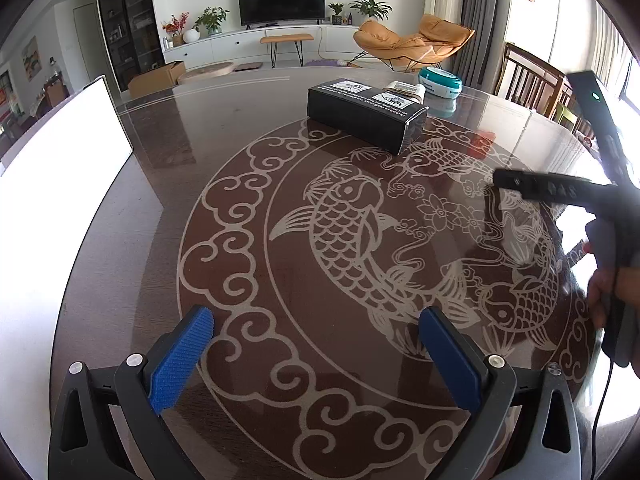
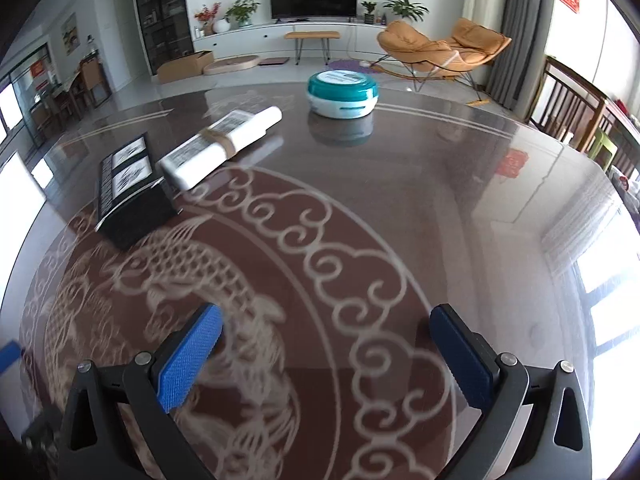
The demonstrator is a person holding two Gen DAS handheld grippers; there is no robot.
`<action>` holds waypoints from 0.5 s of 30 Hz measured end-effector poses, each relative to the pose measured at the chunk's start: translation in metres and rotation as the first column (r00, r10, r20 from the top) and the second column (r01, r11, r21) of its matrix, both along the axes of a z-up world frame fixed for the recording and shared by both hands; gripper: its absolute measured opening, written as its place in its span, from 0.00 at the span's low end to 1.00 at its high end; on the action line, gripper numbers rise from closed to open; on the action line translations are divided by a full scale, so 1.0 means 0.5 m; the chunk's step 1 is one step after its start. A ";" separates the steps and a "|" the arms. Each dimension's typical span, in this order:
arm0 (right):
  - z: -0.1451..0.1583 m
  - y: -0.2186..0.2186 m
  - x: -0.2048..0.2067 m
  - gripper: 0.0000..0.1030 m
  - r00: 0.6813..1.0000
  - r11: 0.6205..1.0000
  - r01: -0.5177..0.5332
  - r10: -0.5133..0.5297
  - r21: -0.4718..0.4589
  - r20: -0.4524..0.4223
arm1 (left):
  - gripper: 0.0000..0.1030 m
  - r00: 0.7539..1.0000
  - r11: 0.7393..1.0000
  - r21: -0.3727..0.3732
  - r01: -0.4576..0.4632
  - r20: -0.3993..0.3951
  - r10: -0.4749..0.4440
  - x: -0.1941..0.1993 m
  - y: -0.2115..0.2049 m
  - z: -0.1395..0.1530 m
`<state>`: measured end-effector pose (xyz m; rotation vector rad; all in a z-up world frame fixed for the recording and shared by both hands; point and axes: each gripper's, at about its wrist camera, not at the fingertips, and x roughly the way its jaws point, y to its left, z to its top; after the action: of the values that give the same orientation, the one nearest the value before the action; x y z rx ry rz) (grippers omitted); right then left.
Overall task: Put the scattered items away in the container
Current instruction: 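Move the right tool onto the white twine-tied bottle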
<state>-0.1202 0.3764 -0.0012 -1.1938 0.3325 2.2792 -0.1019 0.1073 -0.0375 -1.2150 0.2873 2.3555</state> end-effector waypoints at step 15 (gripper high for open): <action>-0.010 -0.054 -0.182 1.00 0.979 0.979 -0.201 0.200 -0.032 -0.042 | 1.00 1.000 1.000 0.003 -0.014 0.003 0.014 -0.007 -0.007 0.001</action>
<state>-0.2112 0.3495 -0.0059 -1.2525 0.2789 2.4809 -0.1056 0.1039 -0.0372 -1.2227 0.2751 2.3657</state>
